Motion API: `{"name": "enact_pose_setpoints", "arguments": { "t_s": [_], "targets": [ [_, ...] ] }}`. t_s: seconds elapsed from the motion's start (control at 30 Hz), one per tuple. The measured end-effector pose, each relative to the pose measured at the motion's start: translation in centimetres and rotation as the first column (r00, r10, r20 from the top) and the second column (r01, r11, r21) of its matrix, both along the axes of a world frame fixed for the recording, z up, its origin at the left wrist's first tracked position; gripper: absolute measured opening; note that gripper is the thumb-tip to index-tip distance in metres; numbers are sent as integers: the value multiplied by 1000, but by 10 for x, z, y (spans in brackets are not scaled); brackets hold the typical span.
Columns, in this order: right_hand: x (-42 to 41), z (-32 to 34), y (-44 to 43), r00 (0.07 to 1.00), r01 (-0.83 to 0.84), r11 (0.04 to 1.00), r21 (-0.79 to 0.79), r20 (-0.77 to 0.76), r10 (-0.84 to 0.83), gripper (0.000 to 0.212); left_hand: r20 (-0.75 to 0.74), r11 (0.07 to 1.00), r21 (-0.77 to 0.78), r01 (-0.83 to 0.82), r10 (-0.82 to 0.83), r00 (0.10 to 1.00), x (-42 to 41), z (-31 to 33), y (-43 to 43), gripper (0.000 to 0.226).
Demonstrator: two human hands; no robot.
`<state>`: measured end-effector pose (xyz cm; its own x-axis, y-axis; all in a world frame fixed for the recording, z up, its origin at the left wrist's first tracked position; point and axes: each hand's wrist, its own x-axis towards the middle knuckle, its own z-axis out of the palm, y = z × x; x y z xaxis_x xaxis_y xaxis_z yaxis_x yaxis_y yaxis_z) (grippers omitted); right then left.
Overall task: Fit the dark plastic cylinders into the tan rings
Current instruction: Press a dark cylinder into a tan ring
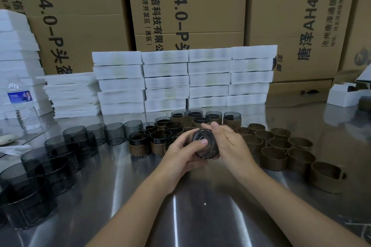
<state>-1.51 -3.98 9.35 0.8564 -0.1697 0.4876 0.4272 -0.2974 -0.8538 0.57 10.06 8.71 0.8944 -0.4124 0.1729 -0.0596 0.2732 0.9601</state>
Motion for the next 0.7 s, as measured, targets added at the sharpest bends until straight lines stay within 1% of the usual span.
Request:
{"name": "enact_pose_setpoints", "arguments": {
  "t_s": [0.07, 0.13, 0.2, 0.23, 0.27, 0.3, 0.33, 0.37, 0.43, 0.53, 0.6, 0.7],
  "targets": [
    [3, -1, -1, 1000, 2, 1000, -11, 3, -2, 33, -10, 999, -21, -43, 42, 999, 1, -1, -1, 47],
    [5, 0, -3, 1000, 25, 1000, -3, 4, -25, 33, -8, 997, -16, -70, 70, 998, 2, -2, -2, 45],
    [7, -1, -7, 991, 132, 990, -55, 8, -131, 30, -9, 995, -27, -94, 94, 996, 3, -2, -3, 43],
    [8, -1, -11, 976, 218, 968, -127, 10, -218, 28, -17, 993, -44, -110, 109, 994, 4, -2, -3, 35],
    [9, 0, -16, 951, 303, 924, -231, 9, -310, 27, -32, 990, -68, -125, 123, 992, 4, -2, -3, 25],
    [9, 0, -21, 920, 366, 861, -354, -3, -393, 28, -52, 986, -95, -134, 130, 990, 5, -2, -3, 17],
    [9, -1, -26, 889, 389, 793, -469, -35, -457, 33, -68, 983, -116, -140, 133, 989, 5, -2, -3, 11],
    [10, -3, -30, 861, 374, 739, -560, -87, -501, 39, -77, 981, -130, -144, 135, 988, 6, -2, -3, 9],
    [10, -5, -34, 802, 302, 682, -666, -210, -560, 51, -84, 978, -151, -145, 134, 987, 5, -1, -4, 10],
    [11, -6, -37, 719, 232, 668, -707, -338, -607, 65, -101, 967, -186, -175, 158, 982, 5, 0, -2, 17],
    [11, -6, -38, 711, 219, 661, -718, -346, -612, 63, -118, 957, -216, -196, 173, 978, 6, 1, 1, 23],
    [10, -7, -35, 756, 221, 661, -718, -302, -581, 50, -151, 949, -252, -192, 157, 976, 7, 2, 3, 27]
  ]
}}
